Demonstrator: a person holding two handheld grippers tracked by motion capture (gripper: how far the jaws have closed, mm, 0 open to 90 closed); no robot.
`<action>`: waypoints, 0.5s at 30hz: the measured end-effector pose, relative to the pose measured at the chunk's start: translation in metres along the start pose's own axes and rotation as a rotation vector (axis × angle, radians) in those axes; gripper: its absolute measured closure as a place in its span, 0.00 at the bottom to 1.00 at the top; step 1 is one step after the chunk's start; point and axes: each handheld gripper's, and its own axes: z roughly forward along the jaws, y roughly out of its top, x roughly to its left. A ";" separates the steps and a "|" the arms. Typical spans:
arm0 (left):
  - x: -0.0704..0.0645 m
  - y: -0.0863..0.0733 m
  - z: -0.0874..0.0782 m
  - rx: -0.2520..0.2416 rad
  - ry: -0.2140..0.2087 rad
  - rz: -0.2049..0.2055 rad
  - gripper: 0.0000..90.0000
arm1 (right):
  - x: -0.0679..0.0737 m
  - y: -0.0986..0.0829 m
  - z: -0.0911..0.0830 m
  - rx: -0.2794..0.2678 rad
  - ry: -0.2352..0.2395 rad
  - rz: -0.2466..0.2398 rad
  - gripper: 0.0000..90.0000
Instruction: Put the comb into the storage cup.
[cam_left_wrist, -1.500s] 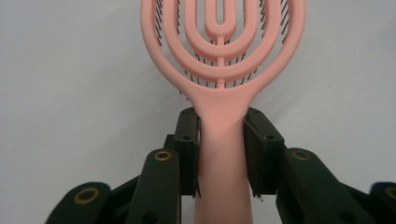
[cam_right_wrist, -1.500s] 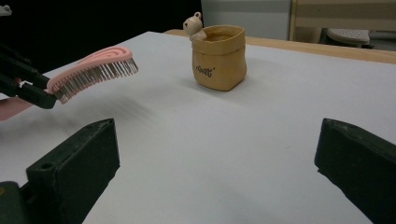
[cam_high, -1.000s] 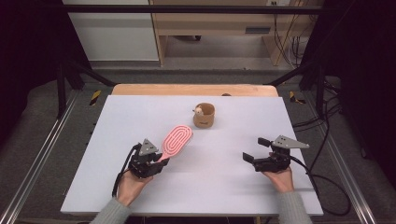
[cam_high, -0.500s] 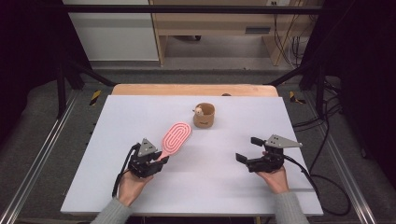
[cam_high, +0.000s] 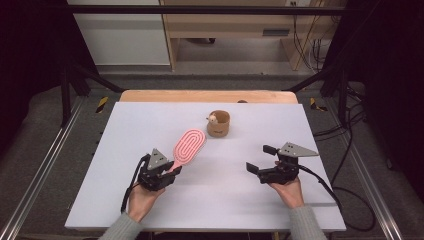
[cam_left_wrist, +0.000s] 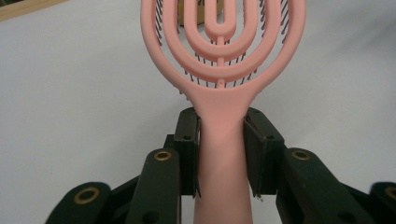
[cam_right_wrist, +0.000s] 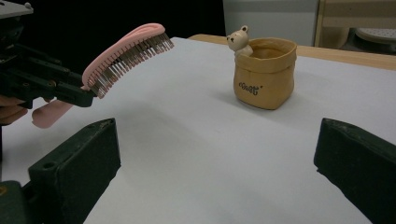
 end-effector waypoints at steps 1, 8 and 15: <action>0.000 0.000 0.000 -0.004 -0.001 -0.004 0.76 | 0.001 0.000 0.000 -0.002 -0.001 0.001 0.01; -0.002 0.001 0.000 -0.018 0.003 -0.005 0.76 | 0.007 0.006 0.004 -0.017 0.007 0.003 0.01; -0.005 0.002 0.000 -0.031 0.005 -0.006 0.76 | 0.012 0.010 0.008 -0.008 0.011 -0.004 0.01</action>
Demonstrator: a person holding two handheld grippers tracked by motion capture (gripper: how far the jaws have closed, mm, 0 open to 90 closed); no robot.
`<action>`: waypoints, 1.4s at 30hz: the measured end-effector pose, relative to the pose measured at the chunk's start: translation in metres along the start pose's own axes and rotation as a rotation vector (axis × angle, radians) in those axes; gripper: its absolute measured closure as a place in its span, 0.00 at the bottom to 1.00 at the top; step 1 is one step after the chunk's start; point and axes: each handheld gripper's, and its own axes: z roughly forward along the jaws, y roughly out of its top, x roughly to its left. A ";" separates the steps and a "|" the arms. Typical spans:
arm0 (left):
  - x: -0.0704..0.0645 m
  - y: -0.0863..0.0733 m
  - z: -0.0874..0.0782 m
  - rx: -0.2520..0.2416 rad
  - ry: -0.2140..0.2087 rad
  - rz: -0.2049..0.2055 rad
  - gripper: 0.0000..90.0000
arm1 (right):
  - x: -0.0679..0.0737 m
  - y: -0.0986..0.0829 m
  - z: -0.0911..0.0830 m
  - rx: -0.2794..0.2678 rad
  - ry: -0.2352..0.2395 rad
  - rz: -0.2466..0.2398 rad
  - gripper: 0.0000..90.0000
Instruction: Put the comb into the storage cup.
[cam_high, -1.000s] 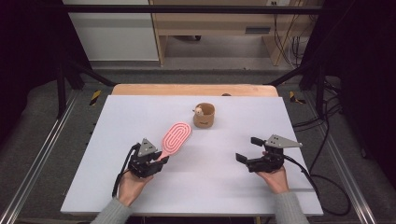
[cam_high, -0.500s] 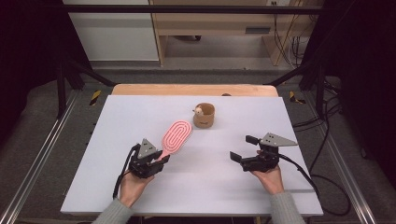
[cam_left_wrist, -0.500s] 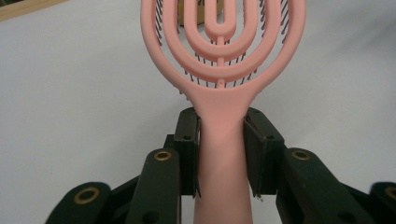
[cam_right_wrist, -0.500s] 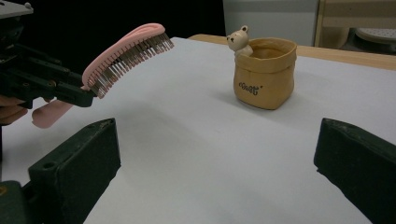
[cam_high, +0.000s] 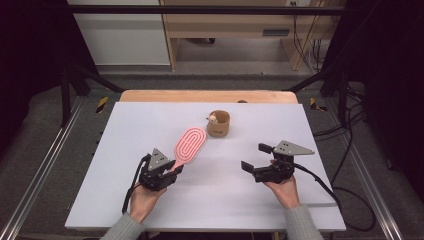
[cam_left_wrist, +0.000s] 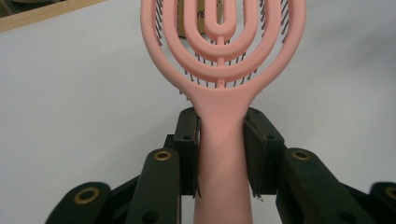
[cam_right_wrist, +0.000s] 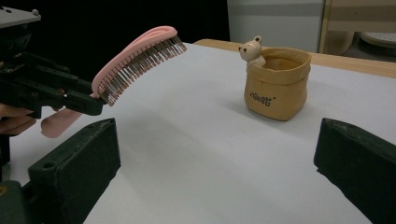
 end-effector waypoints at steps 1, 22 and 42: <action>-0.001 0.000 0.000 -0.001 0.002 0.000 0.76 | 0.001 0.000 0.001 0.002 0.002 0.002 0.01; -0.013 0.009 0.007 -0.024 0.012 0.028 0.76 | 0.010 0.010 0.013 0.007 0.004 0.009 0.01; -0.030 0.028 0.023 -0.066 -0.032 0.013 0.76 | 0.014 0.021 0.019 0.005 0.008 0.021 0.01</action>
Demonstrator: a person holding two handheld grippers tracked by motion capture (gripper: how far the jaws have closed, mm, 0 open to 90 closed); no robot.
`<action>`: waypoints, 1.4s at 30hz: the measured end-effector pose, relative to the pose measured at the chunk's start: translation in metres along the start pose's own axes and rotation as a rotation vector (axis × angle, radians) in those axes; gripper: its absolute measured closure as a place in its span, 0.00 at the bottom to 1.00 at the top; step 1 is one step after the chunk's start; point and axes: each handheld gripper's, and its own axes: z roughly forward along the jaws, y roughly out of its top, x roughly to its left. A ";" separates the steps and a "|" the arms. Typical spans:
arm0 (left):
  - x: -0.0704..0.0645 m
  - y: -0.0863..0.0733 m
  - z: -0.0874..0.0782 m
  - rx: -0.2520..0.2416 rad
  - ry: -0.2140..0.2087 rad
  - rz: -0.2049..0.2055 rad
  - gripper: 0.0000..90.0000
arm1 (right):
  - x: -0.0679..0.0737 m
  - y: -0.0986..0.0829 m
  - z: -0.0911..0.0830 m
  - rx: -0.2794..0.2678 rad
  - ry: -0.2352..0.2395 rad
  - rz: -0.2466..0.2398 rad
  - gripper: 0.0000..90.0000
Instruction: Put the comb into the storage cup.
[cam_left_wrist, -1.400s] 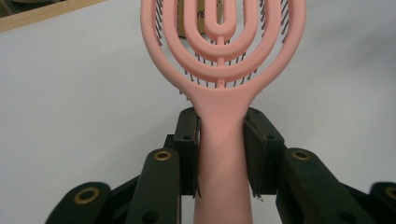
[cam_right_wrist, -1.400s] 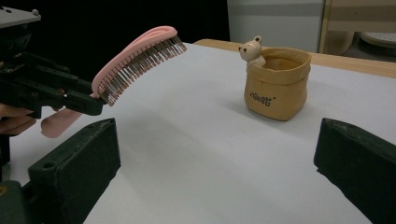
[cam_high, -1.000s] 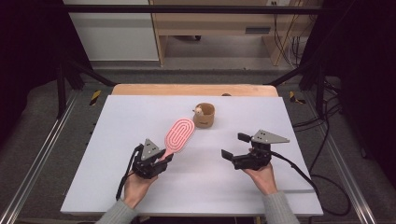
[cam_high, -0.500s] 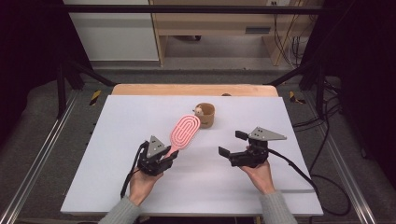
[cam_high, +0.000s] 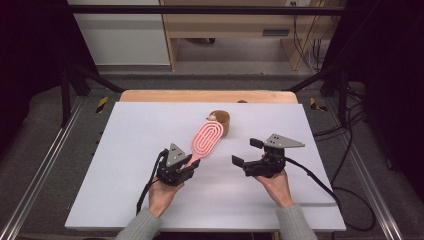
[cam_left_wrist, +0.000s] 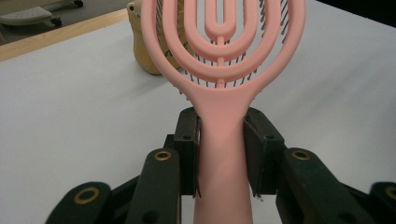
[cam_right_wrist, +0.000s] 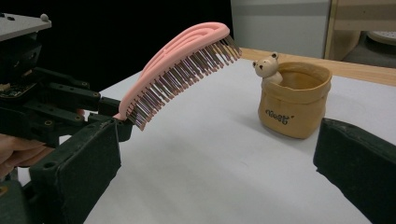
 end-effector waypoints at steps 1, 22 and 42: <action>-0.001 0.000 0.000 -0.003 -0.001 -0.004 0.76 | 0.000 0.000 0.000 0.001 0.000 0.000 0.01; -0.020 -0.024 -0.002 -0.050 0.053 -0.021 0.76 | 0.008 0.000 0.013 0.030 0.019 0.003 0.01; -0.027 -0.030 0.004 -0.062 0.052 -0.029 0.76 | 0.015 0.004 0.030 0.044 0.050 0.042 0.03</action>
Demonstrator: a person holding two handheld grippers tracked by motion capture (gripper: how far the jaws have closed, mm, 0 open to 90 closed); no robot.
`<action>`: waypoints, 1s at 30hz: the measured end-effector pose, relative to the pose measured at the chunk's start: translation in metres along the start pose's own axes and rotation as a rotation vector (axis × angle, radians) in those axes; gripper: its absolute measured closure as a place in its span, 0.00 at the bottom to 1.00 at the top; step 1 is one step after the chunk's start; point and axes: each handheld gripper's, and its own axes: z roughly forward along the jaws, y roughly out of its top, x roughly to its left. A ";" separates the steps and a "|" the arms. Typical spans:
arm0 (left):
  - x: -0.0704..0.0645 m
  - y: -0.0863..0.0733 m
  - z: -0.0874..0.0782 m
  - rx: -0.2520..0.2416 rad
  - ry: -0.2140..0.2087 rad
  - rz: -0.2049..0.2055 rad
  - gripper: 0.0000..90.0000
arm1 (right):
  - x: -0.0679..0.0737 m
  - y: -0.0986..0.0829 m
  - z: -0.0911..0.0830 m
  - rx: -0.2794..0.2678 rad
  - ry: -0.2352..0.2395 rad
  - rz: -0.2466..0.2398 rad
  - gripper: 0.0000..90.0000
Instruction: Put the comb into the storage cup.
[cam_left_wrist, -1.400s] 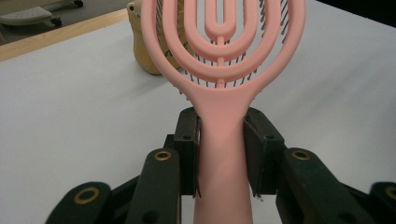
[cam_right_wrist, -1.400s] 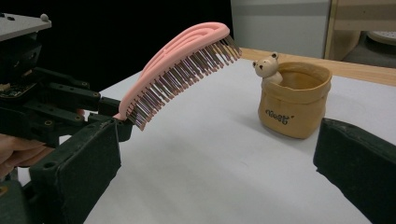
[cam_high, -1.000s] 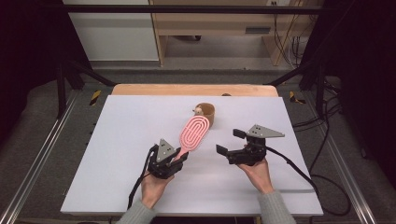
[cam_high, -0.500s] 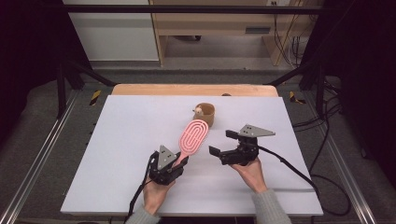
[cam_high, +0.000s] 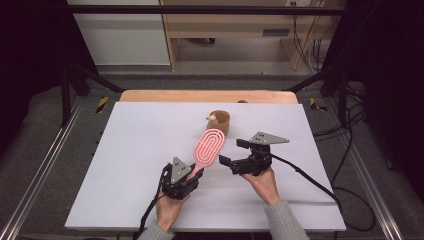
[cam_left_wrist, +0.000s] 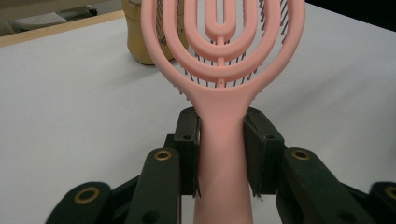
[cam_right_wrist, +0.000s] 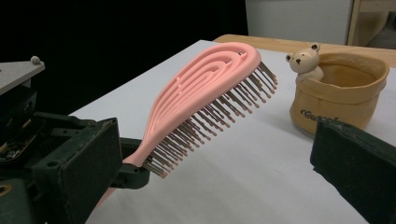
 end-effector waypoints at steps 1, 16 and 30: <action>-0.001 0.000 0.000 0.000 0.001 0.002 0.76 | 0.000 0.000 0.000 0.002 -0.001 0.003 0.03; -0.012 0.005 0.002 -0.019 -0.005 0.029 0.76 | -0.003 0.000 0.004 0.004 -0.015 0.040 0.05; -0.023 0.011 0.006 -0.030 -0.023 0.040 0.76 | -0.003 0.001 0.002 0.016 -0.010 0.064 0.14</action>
